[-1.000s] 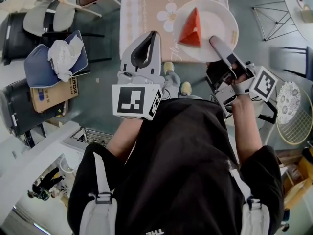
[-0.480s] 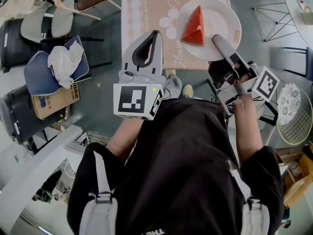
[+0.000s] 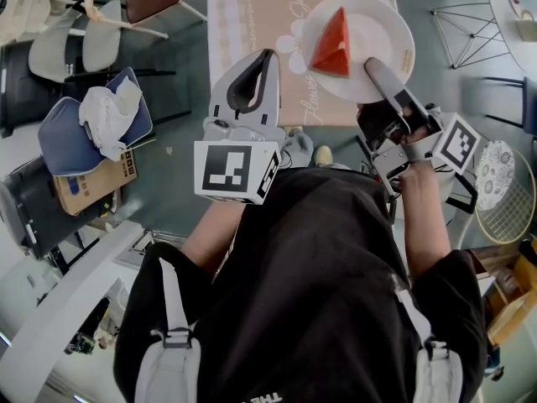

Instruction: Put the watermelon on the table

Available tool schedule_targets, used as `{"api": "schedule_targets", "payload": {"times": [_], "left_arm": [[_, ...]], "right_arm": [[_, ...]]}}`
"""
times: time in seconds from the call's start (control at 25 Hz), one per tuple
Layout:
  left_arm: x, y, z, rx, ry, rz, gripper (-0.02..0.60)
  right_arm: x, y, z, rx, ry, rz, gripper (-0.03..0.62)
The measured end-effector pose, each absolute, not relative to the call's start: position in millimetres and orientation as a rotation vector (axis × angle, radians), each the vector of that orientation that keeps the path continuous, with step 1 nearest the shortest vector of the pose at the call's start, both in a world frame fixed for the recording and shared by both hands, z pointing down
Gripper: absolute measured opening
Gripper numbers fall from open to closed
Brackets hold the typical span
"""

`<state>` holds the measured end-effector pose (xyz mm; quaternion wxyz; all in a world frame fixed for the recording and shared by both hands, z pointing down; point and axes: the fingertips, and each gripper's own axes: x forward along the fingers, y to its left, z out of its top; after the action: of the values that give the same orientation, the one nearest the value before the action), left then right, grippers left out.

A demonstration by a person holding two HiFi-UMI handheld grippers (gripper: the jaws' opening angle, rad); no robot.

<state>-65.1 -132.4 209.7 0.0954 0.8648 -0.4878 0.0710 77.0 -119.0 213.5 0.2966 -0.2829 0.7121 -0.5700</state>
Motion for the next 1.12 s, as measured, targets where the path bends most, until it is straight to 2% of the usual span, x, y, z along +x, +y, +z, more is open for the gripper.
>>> {"api": "schedule_targets", "payload": {"times": [1.12], "left_arm": [[-87, -190, 212, 2.605, -1.371, 0.172, 0.003]], "right_arm": [[51, -163, 212, -0.801, 1.878, -1.474, 0.025]]}}
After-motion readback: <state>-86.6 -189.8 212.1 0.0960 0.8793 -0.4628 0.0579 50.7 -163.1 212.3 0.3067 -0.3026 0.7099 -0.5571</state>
